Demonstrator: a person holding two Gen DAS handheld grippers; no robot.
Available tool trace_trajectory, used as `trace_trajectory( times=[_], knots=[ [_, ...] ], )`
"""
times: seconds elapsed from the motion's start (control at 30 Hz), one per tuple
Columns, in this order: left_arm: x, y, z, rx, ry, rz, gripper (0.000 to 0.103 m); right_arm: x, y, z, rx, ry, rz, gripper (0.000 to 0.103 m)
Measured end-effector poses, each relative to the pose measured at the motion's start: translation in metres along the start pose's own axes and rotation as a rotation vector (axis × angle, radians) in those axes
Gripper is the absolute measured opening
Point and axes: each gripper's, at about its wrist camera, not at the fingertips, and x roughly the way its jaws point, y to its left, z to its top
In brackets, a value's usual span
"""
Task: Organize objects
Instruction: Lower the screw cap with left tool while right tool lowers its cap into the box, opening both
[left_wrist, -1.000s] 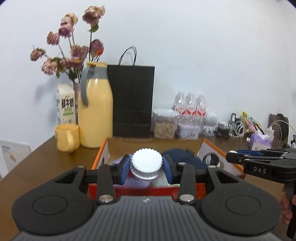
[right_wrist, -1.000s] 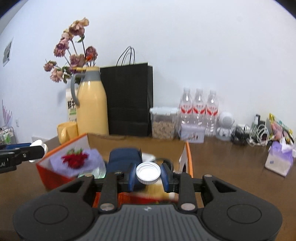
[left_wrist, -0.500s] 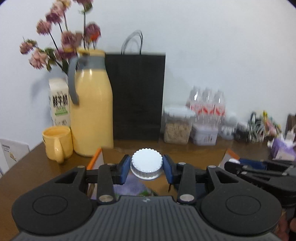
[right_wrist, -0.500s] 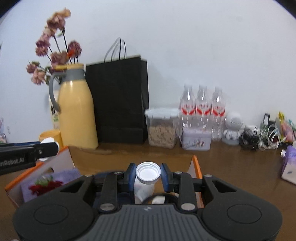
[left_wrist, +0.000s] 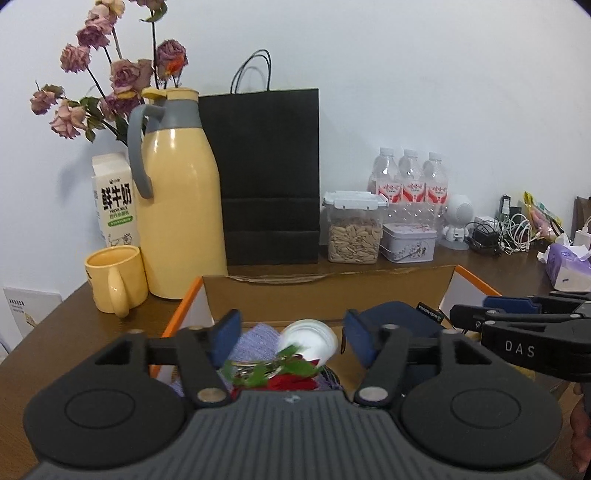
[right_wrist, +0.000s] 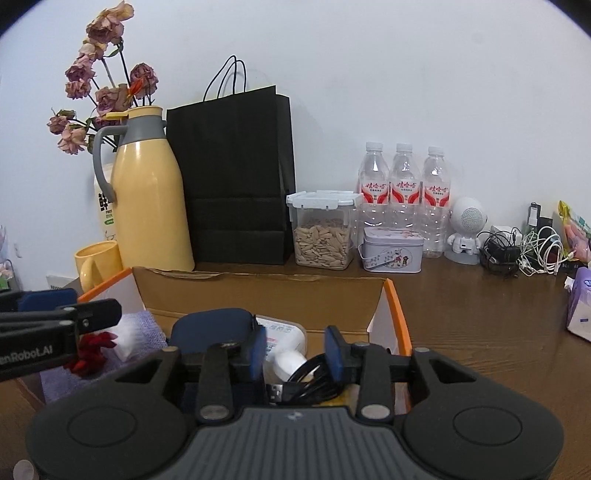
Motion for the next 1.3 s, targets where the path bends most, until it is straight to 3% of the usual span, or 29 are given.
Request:
trace_trajectory(
  times=[0.07,0.17,0.2,0.23,0.4,1.0,1.3],
  knots=[
    [-0.003,0.001,0.001,-0.004,-0.012,0.008,0.079,-0.003,0.0,0.0,0.003,-0.006,0.001,0.052],
    [-0.006,0.004,0.002,-0.013,-0.026,0.027,0.098,-0.008,0.001,0.001,0.0,-0.026,-0.005,0.07],
    [-0.008,0.005,0.002,-0.017,-0.036,0.035,0.103,-0.01,0.001,0.001,-0.002,-0.032,-0.005,0.08],
    [-0.009,0.005,0.002,-0.02,-0.041,0.04,0.103,-0.011,0.001,0.001,-0.003,-0.039,-0.007,0.091],
    [-0.01,0.007,0.003,-0.028,-0.042,0.048,0.103,-0.017,0.005,0.001,-0.018,-0.059,-0.022,0.103],
    [-0.041,0.005,0.004,-0.026,-0.105,0.035,0.103,-0.044,0.017,-0.003,-0.08,-0.108,-0.042,0.103],
    [-0.067,0.008,-0.003,-0.015,-0.082,0.03,0.103,-0.076,0.024,-0.014,-0.108,-0.102,-0.024,0.103]
  ],
)
